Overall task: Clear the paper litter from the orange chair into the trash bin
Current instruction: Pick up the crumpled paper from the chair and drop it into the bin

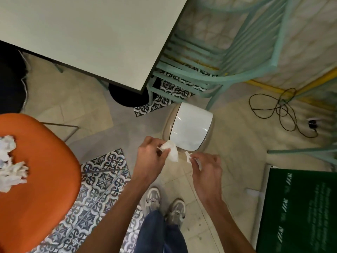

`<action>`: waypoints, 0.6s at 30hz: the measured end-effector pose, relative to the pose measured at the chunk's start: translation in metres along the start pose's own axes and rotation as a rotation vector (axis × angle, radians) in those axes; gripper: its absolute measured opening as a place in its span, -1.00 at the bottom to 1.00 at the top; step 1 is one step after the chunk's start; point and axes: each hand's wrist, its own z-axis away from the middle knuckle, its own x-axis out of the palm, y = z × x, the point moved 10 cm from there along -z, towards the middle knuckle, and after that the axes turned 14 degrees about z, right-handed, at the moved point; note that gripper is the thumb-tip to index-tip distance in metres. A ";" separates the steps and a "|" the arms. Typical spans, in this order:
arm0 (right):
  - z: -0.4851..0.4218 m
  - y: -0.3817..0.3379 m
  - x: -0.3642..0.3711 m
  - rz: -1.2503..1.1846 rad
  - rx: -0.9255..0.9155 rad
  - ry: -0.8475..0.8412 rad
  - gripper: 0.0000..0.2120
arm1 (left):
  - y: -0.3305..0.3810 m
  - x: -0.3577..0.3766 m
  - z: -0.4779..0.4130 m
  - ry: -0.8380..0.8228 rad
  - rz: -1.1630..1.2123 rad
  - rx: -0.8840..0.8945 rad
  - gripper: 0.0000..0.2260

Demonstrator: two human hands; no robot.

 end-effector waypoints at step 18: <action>-0.072 -0.019 0.081 0.285 -0.182 -0.177 -0.60 | -0.012 0.054 -0.055 -0.066 -0.063 0.153 -0.73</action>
